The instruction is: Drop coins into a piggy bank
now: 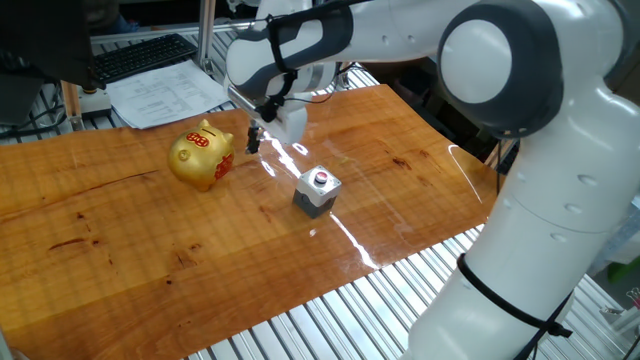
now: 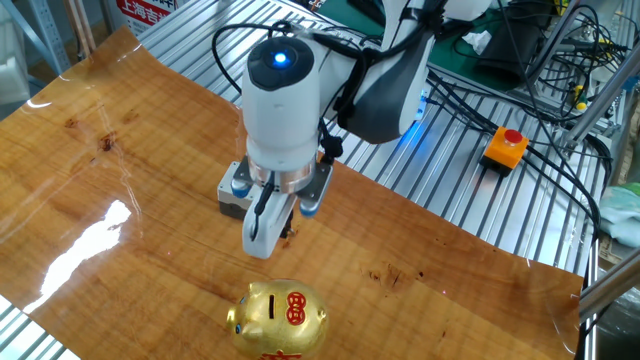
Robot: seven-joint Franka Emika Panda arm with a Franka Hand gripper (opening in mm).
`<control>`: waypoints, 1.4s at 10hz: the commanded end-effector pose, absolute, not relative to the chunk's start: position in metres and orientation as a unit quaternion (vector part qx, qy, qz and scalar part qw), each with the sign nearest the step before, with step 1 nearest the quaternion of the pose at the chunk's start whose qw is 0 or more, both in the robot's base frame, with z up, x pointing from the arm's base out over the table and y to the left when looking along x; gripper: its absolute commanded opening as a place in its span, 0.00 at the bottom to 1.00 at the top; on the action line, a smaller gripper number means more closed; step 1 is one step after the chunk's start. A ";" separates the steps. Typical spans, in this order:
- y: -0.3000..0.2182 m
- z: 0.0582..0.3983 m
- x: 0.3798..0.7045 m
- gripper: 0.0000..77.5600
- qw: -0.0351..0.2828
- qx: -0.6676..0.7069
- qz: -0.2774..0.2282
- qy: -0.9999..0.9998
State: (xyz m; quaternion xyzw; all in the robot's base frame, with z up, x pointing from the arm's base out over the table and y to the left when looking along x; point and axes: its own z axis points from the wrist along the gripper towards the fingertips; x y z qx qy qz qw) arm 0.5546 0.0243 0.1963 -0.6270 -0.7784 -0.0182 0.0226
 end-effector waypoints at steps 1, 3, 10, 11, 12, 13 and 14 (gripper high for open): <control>0.031 0.195 0.565 0.02 0.016 -0.656 -0.021 -0.754; 0.039 0.195 0.573 0.02 0.013 -0.684 -0.027 -0.729; 0.049 0.196 0.581 0.02 0.011 -0.734 -0.032 -0.678; 0.049 0.196 0.581 0.02 0.009 -0.734 -0.030 -0.679; 0.049 0.196 0.581 0.02 0.008 -0.730 -0.027 -0.683; 0.049 0.196 0.581 0.02 0.010 -0.722 -0.026 -0.691; 0.049 0.196 0.581 0.02 0.011 -0.717 -0.027 -0.696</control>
